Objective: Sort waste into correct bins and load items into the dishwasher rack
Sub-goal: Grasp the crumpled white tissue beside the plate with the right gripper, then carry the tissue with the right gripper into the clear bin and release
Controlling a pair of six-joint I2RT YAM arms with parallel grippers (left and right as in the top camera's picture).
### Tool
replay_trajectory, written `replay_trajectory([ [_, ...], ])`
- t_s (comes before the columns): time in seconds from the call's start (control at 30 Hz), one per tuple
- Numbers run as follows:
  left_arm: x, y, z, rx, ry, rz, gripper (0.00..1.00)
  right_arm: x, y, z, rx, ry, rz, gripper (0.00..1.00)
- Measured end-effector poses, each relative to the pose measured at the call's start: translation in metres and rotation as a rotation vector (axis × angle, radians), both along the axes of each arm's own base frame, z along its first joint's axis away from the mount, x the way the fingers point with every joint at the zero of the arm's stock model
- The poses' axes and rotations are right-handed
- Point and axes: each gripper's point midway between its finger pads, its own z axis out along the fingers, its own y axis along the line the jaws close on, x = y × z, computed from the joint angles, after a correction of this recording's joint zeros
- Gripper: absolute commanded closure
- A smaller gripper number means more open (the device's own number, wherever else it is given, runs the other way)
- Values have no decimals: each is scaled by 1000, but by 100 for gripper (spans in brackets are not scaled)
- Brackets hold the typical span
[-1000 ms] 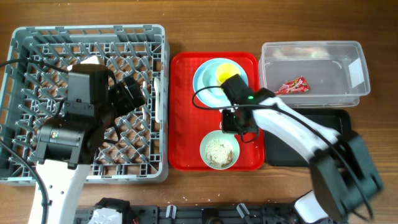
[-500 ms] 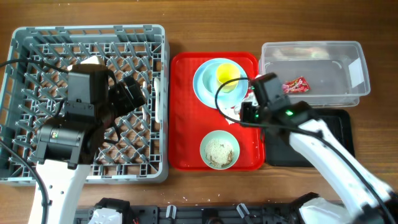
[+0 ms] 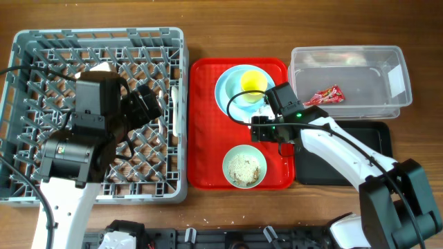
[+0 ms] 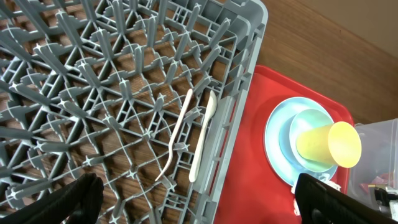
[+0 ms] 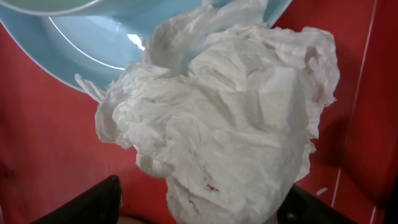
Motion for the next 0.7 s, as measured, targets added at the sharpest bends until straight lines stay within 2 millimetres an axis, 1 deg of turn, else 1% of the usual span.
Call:
replay_trajectory([
  [0.07,0,0,0,0,0,0,0,2,1,0,3,-7,-1,25],
  [0.17,0,0,0,0,0,0,0,2,0,-10,-10,12,-2,30],
  [0.23,0,0,0,0,0,0,0,1,-1,-17,-23,29,-3,39],
  [0.3,0,0,0,0,0,0,0,3,-2,-23,-35,29,-7,50],
  [0.33,0,0,0,0,0,0,0,4,-3,-24,-37,28,-8,53],
  [0.37,0,0,0,0,0,0,0,4,-3,-25,-39,29,-8,67],
  [0.4,0,0,0,0,0,0,0,4,-3,-25,-43,29,-12,83],
  [0.43,0,0,0,0,0,0,0,4,-4,-26,-47,31,-13,96],
  [0.53,0,0,0,0,0,0,0,1,-6,-29,-58,48,-14,96],
  [0.6,0,0,0,0,0,0,0,-8,-10,-29,-78,89,-13,96],
  [0.63,0,0,0,0,-1,0,0,-18,-15,-25,-101,131,-12,96],
  [0.7,0,0,0,0,0,0,0,-21,-17,-9,-105,132,-5,96],
])
